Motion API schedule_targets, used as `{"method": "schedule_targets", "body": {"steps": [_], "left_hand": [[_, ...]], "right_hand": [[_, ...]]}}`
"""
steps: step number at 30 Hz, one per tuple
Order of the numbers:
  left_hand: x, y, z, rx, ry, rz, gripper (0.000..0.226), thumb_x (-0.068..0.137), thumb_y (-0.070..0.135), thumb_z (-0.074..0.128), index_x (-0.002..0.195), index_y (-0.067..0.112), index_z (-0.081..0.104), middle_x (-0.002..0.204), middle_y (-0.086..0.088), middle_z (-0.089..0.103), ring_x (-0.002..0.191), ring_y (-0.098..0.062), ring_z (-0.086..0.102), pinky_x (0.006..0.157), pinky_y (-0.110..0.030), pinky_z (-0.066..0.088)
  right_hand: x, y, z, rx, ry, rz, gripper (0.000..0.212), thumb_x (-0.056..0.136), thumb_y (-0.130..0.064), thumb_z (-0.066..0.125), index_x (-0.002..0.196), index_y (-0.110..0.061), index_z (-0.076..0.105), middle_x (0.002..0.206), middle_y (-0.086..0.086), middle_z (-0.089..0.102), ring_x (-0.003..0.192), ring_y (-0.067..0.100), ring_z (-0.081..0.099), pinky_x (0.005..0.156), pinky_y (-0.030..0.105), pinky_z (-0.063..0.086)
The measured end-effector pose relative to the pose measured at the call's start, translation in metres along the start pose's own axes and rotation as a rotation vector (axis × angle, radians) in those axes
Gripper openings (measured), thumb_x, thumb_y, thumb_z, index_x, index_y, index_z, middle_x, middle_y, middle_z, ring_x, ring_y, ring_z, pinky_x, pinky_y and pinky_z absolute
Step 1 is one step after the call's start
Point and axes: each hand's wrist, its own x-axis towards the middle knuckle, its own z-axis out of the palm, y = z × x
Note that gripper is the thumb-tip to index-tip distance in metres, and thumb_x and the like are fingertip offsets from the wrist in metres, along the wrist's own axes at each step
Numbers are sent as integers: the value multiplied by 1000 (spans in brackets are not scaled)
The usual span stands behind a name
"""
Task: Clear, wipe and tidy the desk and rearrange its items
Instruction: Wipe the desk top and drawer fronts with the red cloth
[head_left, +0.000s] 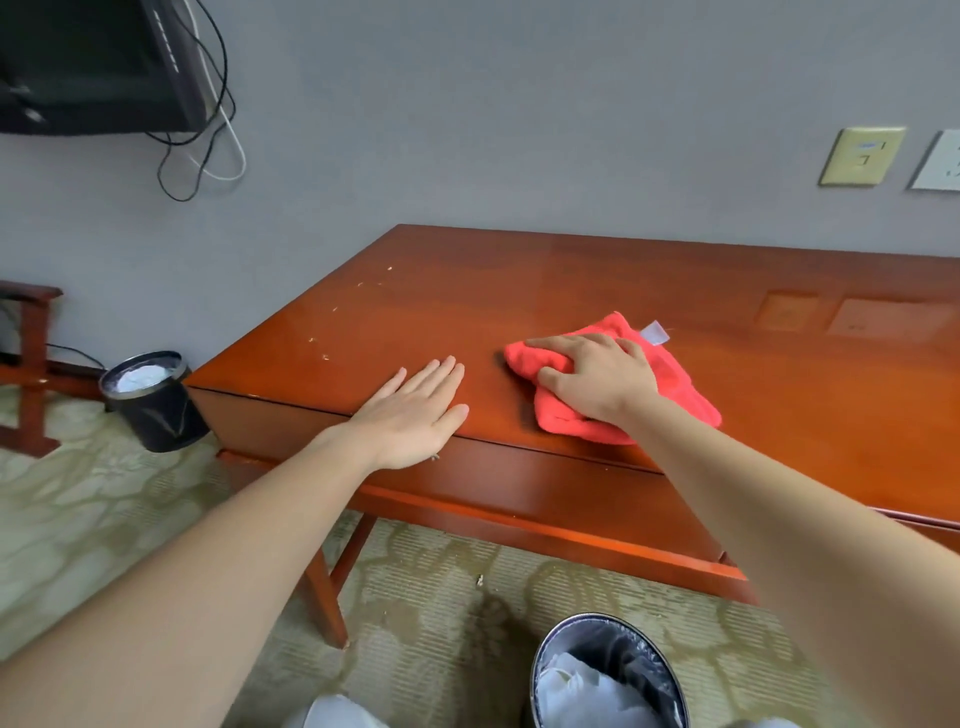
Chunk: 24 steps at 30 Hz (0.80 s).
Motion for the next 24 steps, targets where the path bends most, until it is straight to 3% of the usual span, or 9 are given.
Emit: {"method": "schedule_targets", "body": {"steps": [4,7,10,16,20,24], "left_hand": [[-2,5,0,-24,3,-19,58,106,42,9,157,24,-9,164,11,-16,148,-1,-15,123,-33,-8],[-3,6,-1,-35,5,-34,58,106,41,10,158,24,-9,164,10,-15,148,-1,-15,123,-33,-8],[-5,8,-3,-48,-4,-34,58,106,41,10,158,24,-9,164,10,-15,148,-2,-15,123,-33,-8],[-4,7,-1,-47,6,-43,57,106,41,10,158,24,-8,164,11,-15,148,-1,-15,122,-32,-9],[-5,6,-2,-59,-29,-27,57,106,39,10,158,24,-9,163,12,-17,147,0,-16,121,-30,-11],[-4,2,-4,-75,-56,6,58,105,38,10,157,24,-10,163,12,-18,147,1,-17,121,-30,-12]], "right_hand": [[-27,7,-6,44,-23,-196,45,87,-52,43,132,-55,47,140,-19,52,135,10,38,114,42,24],[-30,11,-9,65,-34,-232,44,88,-51,44,132,-55,47,139,-21,51,135,9,38,114,41,24],[-22,9,-6,34,-9,-178,46,85,-55,38,131,-57,46,140,-22,51,135,11,39,110,45,27],[-10,-7,1,26,46,16,42,91,-49,39,132,-51,49,139,-8,56,133,22,42,113,53,21],[-16,-5,0,27,26,-65,41,88,-50,41,127,-54,52,137,-14,56,132,16,41,110,46,24],[-40,-3,-3,115,17,-246,56,72,-59,32,122,-55,57,130,-20,59,128,10,46,111,44,29]]}}
